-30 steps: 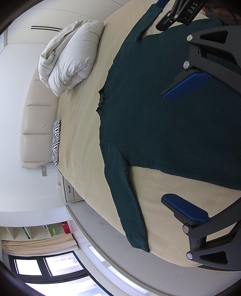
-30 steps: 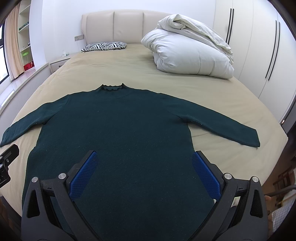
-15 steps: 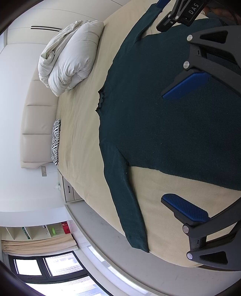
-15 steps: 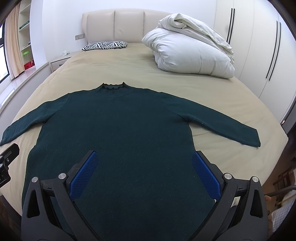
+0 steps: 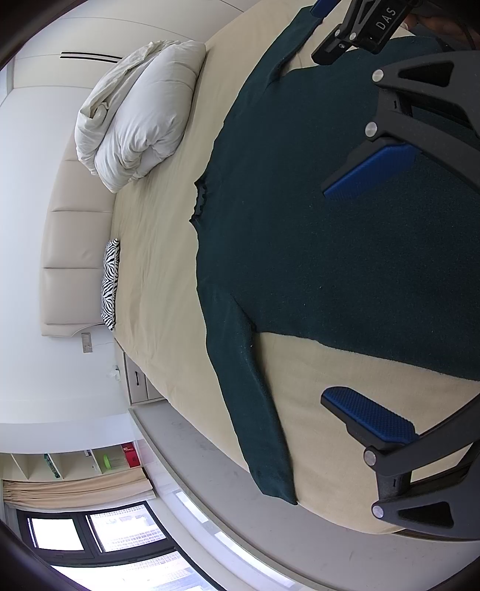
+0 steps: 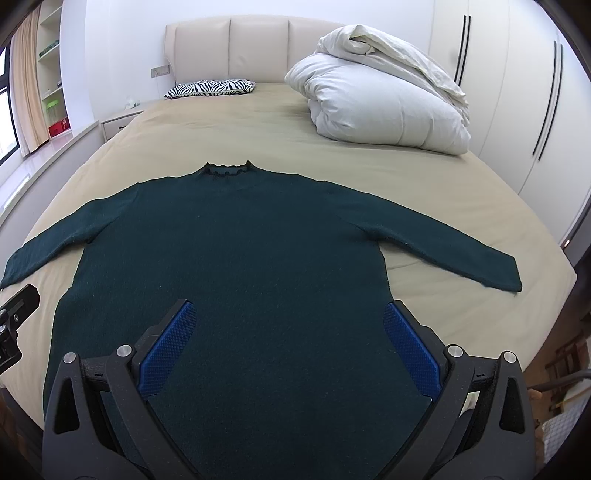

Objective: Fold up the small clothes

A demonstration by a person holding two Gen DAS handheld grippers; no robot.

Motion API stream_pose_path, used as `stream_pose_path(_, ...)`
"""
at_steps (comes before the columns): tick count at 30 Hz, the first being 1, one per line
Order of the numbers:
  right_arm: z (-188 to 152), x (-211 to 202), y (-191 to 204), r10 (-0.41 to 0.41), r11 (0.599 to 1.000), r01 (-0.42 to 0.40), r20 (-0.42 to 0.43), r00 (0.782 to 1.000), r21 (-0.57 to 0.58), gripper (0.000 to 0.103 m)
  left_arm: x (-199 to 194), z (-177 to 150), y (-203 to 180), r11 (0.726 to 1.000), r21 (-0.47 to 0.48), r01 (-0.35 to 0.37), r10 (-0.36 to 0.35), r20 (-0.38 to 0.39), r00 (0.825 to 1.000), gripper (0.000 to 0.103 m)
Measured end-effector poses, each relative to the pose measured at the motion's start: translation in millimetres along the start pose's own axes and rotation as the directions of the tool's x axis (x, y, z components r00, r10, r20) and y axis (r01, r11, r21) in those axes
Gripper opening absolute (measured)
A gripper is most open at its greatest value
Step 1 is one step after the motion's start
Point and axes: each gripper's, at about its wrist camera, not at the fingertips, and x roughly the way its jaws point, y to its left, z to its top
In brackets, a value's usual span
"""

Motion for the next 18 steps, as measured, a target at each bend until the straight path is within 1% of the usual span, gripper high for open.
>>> stream_pose_path(9,0.1,-0.1,0.1,0.001,1.0,-0.001,-0.004,1.0,0.0,0.103,0.1,0.1,0.2,1.0,-0.002,0.001,-0.001,-0.003,1.0,0.103)
stream_pose_path(12,0.8,1.8,-1.6,0.004,1.0,-0.004,-0.008,1.0,0.003,0.103,1.0,-5.2,3.4,1.0,-0.022,0.01,-0.011,-0.012,1.0,0.103)
stream_pose_path(14,1.0,3.2,-3.6,0.01,1.0,-0.009,-0.013,1.0,0.007,0.103,0.5,-8.8,6.6,0.999,-0.044,0.028,-0.029,-0.014,0.999,0.103)
stream_pose_path(15,0.9,4.3,-5.3,0.012,1.0,-0.012,-0.015,1.0,0.011,0.103,7.1,-20.4,8.2,0.997,-0.057,0.045,-0.046,-0.018,0.999,0.103)
stream_pose_path(16,0.6,5.6,-8.1,0.017,1.0,-0.016,-0.017,1.0,0.017,0.103,8.0,-23.1,10.7,0.995,-0.073,0.062,-0.064,-0.021,0.998,0.103)
stream_pose_path(18,-0.7,9.6,-20.8,0.053,0.997,-0.051,-0.02,0.998,0.059,0.103,11.0,-30.8,16.5,0.989,-0.11,0.097,-0.101,-0.024,0.995,0.103)
